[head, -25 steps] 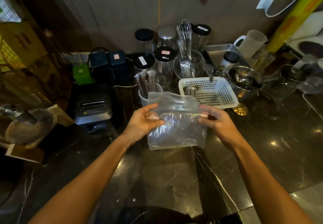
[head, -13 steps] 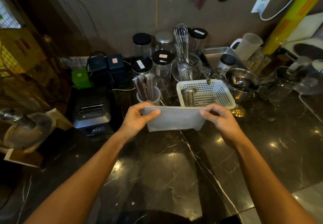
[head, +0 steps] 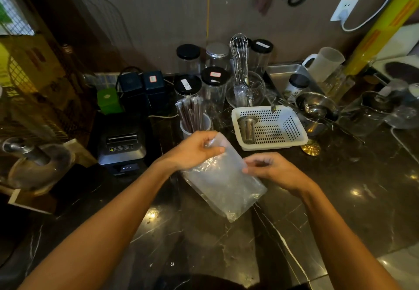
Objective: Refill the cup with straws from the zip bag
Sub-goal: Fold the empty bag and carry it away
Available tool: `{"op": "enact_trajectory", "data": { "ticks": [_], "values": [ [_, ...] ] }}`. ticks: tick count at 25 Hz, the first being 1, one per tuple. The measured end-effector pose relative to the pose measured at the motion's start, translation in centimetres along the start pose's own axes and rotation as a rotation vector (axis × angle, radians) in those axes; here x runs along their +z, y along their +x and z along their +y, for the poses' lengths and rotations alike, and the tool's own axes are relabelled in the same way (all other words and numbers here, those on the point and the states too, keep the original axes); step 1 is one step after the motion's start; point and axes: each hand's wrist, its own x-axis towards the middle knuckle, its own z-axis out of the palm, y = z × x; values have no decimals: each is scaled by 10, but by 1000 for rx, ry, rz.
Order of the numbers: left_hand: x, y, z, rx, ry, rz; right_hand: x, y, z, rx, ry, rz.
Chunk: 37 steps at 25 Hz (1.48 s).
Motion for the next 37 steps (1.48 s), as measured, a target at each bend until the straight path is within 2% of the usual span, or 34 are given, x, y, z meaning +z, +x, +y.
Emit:
{"op": "enact_trajectory", "data": {
  "ticks": [3, 7, 9, 13, 17, 19, 21, 26, 29, 33, 37],
  "values": [
    [4, -1, 2, 35, -58, 48, 7, 0, 2, -25, 5, 46],
    [0, -14, -16, -132, -287, 281, 5, 1, 11, -41, 171, 204],
    [2, -20, -28, -219, -416, 276, 4, 2, 13, -41, 279, 255],
    [25, -22, -34, -254, -576, 132, 12, 8, 13, -15, 368, 310],
    [38, -16, -37, -266, -635, 272, 12, 7, 19, 16, 342, 307],
    [37, -14, -38, -256, -628, 293, 10, 2, 22, 31, 299, 280],
    [38, -13, -36, -251, -606, 262, 11, -2, 24, 49, 297, 252],
    [42, -14, -34, -262, -593, 61, 10, -6, 32, 60, 345, 287],
    [41, -13, -33, -261, -632, 15, 9, -12, 34, 54, 433, 263],
    [45, -8, -29, -249, -599, -24, 5, -17, 42, 78, 540, 320],
    [51, -5, -22, -256, -756, -65, 3, -23, 49, 74, 657, 351]
  ]
}}
